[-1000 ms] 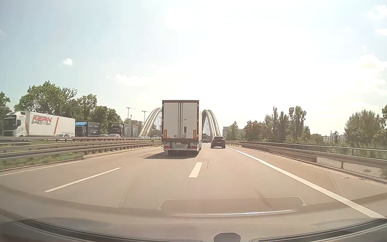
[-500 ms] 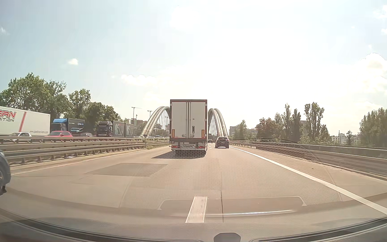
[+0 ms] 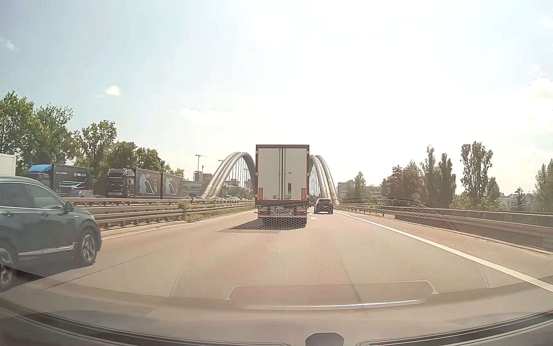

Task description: Follow the waypoints while adhering to traffic rules and regulations

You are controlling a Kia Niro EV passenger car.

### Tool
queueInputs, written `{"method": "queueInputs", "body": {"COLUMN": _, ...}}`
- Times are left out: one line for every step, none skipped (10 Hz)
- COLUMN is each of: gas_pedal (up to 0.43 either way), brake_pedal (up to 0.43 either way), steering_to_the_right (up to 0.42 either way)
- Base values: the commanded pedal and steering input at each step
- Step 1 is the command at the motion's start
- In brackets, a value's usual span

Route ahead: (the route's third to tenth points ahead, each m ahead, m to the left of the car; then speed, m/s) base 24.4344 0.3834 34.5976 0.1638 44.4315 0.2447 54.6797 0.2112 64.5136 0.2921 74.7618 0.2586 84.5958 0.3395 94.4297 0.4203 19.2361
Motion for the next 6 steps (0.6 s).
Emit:
{"method": "queueInputs", "body": {"gas_pedal": 0.268, "brake_pedal": 0.03, "steering_to_the_right": 0.0}}
{"method": "queueInputs", "body": {"gas_pedal": 0.268, "brake_pedal": 0.03, "steering_to_the_right": 0.004}}
{"method": "queueInputs", "body": {"gas_pedal": 0.28, "brake_pedal": 0.03, "steering_to_the_right": 0.006}}
{"method": "queueInputs", "body": {"gas_pedal": 0.28, "brake_pedal": 0.03, "steering_to_the_right": 0.006}}
{"method": "queueInputs", "body": {"gas_pedal": 0.28, "brake_pedal": 0.03, "steering_to_the_right": 0.006}}
{"method": "queueInputs", "body": {"gas_pedal": 0.28, "brake_pedal": 0.03, "steering_to_the_right": 0.006}}
